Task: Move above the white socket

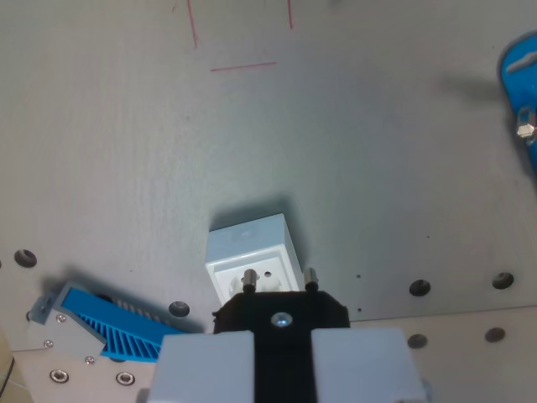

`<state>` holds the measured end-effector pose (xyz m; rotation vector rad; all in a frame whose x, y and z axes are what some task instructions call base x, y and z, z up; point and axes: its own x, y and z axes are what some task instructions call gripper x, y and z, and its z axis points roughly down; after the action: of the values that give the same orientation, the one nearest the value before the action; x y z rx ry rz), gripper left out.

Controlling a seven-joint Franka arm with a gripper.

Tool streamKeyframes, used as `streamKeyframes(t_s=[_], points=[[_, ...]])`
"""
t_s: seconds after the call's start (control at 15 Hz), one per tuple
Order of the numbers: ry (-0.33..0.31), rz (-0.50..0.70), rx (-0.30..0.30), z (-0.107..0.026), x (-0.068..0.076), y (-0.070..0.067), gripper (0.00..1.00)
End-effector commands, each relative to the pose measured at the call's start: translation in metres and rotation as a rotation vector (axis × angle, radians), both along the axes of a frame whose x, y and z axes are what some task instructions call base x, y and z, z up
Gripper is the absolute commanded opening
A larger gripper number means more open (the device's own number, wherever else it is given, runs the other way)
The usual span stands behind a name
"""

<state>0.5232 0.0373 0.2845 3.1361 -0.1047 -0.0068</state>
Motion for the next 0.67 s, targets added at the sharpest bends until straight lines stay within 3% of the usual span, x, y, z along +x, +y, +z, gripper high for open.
streamKeyframes(t_s=[0.07, 0.67], points=[[0.000, 0.010, 0.000, -0.002, -0.001, 0.000, 0.00], [-0.036, 0.055, 0.004, -0.014, -0.011, 0.002, 0.00]])
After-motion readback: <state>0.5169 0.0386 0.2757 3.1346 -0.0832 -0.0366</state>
